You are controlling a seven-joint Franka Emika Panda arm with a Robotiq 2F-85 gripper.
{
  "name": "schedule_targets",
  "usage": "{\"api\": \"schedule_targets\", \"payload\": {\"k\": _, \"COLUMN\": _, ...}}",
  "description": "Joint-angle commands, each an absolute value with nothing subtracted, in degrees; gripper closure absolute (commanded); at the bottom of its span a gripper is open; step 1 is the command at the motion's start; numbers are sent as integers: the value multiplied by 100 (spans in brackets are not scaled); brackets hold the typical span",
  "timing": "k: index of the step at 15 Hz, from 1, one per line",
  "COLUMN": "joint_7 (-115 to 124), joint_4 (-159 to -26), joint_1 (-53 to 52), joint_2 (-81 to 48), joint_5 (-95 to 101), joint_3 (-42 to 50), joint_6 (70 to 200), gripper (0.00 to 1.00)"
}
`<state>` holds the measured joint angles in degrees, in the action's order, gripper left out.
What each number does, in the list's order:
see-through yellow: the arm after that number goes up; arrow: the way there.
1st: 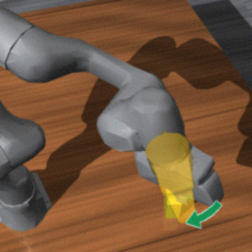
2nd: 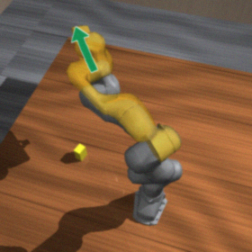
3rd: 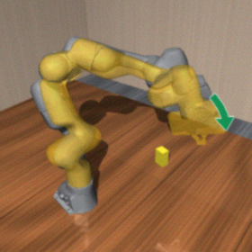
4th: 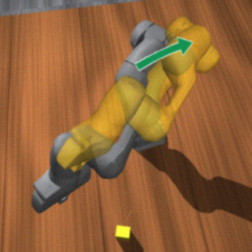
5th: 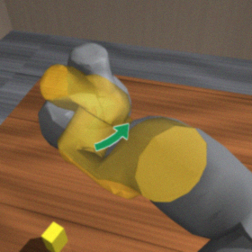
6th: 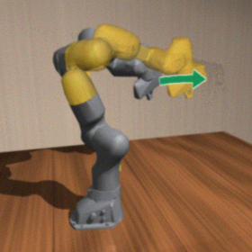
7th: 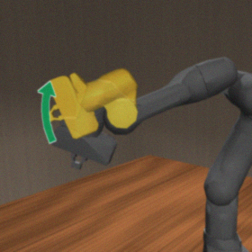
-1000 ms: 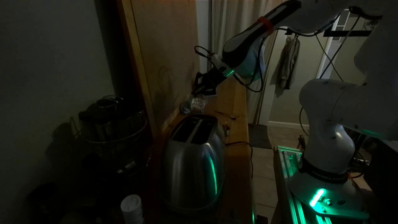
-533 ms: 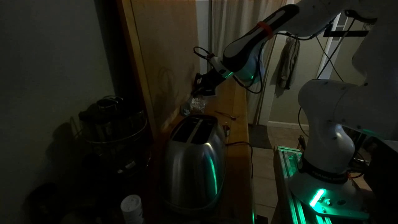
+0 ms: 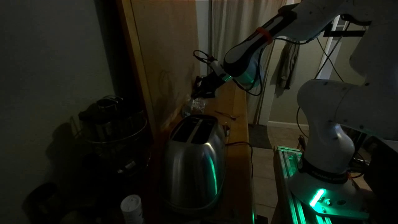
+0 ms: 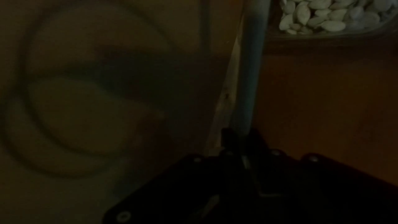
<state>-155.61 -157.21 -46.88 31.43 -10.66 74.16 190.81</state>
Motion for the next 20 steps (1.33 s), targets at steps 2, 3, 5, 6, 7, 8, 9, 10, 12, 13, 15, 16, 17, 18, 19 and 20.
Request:
{"api": "schedule_targets", "payload": {"k": 2, "joint_7": -15669, "joint_4": -15721, "joint_1": -4695, "joint_2": 3165, "joint_5": -1142, "joint_3": 7507, "joint_6": 18957, "gripper": 96}}
{"api": "schedule_targets", "payload": {"k": 3, "joint_7": -15529, "joint_4": -15727, "joint_1": -4743, "joint_2": 3150, "joint_5": -969, "joint_3": 7548, "joint_6": 19053, "gripper": 85}}
{"api": "schedule_targets", "payload": {"k": 5, "joint_7": -15516, "joint_4": -15731, "joint_1": -4728, "joint_2": 3143, "joint_5": -989, "joint_3": 7550, "joint_6": 19023, "gripper": 85}}
{"api": "schedule_targets", "payload": {"k": 6, "joint_7": -15514, "joint_4": -15731, "joint_1": -4728, "joint_2": 3141, "joint_5": -992, "joint_3": 7550, "joint_6": 19020, "gripper": 85}}
{"api": "schedule_targets", "payload": {"k": 7, "joint_7": -15519, "joint_4": -15731, "joint_1": -4709, "joint_2": 3148, "joint_5": -1002, "joint_3": 7538, "joint_6": 18890, "gripper": 96}}
{"api": "schedule_targets", "payload": {"k": 8, "joint_7": -15662, "joint_4": -15732, "joint_1": -4770, "joint_2": 3266, "joint_5": -904, "joint_3": 7599, "joint_6": 18835, "gripper": 96}}
{"api": "schedule_targets", "payload": {"k": 9, "joint_7": -15748, "joint_4": -15732, "joint_1": -4800, "joint_2": 3359, "joint_5": -830, "joint_3": 7619, "joint_6": 18765, "gripper": 96}}
{"api": "schedule_targets", "payload": {"k": 10, "joint_7": -15795, "joint_4": -15732, "joint_1": -4805, "joint_2": 3396, "joint_5": -790, "joint_3": 7614, "joint_6": 18704, "gripper": 96}}
{"api": "schedule_targets", "payload": {"k": 12, "joint_7": -15856, "joint_4": -15732, "joint_1": -4847, "joint_2": 3493, "joint_5": -588, "joint_3": 7668, "joint_6": 18694, "gripper": 96}}
{"api": "schedule_targets", "payload": {"k": 13, "joint_7": -15786, "joint_4": -15732, "joint_1": -4862, "joint_2": 3547, "joint_5": -393, "joint_3": 7697, "joint_6": 18691, "gripper": 96}}
{"api": "schedule_targets", "payload": {"k": 15, "joint_7": -15568, "joint_4": -15731, "joint_1": -4891, "joint_2": 3683, "joint_5": 331, "joint_3": 7841, "joint_6": 18780, "gripper": 96}}
{"api": "schedule_targets", "payload": {"k": 16, "joint_7": -15642, "joint_4": -15731, "joint_1": -4911, "joint_2": 3753, "joint_5": 590, "joint_3": 7929, "joint_6": 18794, "gripper": 96}}
{"api": "schedule_targets", "payload": {"k": 17, "joint_7": -15682, "joint_4": -15731, "joint_1": -4935, "joint_2": 3808, "joint_5": 850, "joint_3": 8013, "joint_6": 18806, "gripper": 96}}
{"api": "schedule_targets", "payload": {"k": 18, "joint_7": -15701, "joint_4": -15730, "joint_1": -4943, "joint_2": 3874, "joint_5": 1056, "joint_3": 8097, "joint_6": 18787, "gripper": 96}}
{"api": "schedule_targets", "payload": {"k": 19, "joint_7": -15723, "joint_4": -15729, "joint_1": -4956, "joint_2": 3919, "joint_5": 1239, "joint_3": 8184, "joint_6": 18835, "gripper": 96}}
{"api": "schedule_targets", "payload": {"k": 20, "joint_7": -15719, "joint_4": -15729, "joint_1": -4957, "joint_2": 3970, "joint_5": 1383, "joint_3": 8247, "joint_6": 18859, "gripper": 96}}
